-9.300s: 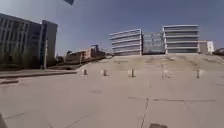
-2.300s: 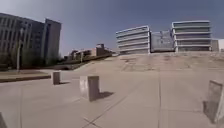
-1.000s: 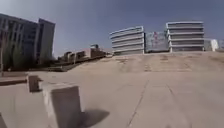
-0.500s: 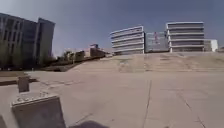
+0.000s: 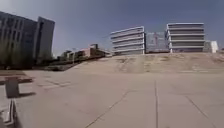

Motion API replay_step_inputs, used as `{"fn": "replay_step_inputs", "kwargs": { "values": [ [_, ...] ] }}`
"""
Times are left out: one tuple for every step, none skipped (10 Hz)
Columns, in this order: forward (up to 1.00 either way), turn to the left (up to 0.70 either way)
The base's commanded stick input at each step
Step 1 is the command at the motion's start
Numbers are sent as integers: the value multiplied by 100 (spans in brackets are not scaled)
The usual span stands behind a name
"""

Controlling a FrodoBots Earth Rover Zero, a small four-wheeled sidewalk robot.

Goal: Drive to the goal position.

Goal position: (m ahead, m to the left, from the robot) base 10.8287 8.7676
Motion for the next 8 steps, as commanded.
{"fn": "replay_step_inputs", "kwargs": {
  "values": [
    [70,0],
    [70,0],
    [70,0],
    [70,0],
    [70,0],
    [70,0],
    [70,0],
    [70,0]
  ]
}}
